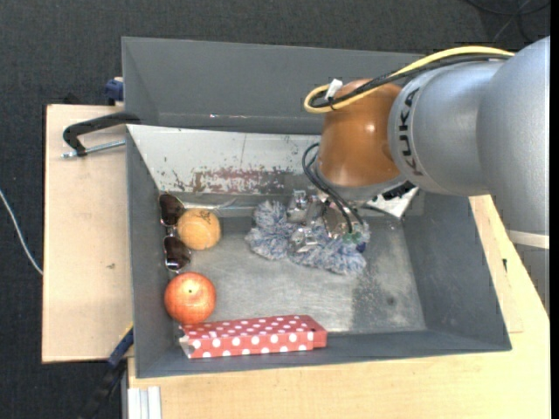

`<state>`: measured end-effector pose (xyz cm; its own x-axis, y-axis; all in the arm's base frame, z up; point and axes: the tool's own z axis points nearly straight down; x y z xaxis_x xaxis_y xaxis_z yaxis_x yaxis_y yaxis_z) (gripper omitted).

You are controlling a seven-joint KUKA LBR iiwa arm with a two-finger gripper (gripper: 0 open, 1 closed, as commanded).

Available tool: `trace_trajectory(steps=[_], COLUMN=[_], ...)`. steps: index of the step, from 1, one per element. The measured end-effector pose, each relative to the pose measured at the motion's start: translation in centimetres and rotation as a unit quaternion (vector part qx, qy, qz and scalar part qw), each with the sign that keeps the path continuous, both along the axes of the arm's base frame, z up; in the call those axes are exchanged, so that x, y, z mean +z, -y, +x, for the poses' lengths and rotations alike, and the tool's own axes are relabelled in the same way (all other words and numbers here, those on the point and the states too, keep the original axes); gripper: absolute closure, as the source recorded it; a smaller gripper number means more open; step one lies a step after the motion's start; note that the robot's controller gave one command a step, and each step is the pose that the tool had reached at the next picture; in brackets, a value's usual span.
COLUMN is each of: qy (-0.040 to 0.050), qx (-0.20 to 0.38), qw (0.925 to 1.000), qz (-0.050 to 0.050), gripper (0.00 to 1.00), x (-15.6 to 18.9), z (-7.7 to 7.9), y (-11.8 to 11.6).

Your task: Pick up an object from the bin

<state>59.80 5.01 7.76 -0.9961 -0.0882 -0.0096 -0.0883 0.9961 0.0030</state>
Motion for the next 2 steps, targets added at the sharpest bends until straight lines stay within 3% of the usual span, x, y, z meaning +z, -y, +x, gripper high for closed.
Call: trace_trajectory(steps=[1,2], qy=[0.0000,0.0009], qx=[0.000,0.001], qw=[1.0000,1.0000], qz=[0.000,-0.001], gripper=[1.00,1.00], x=[0.0,16.9], z=[0.0,0.5], y=[0.0,0.9])
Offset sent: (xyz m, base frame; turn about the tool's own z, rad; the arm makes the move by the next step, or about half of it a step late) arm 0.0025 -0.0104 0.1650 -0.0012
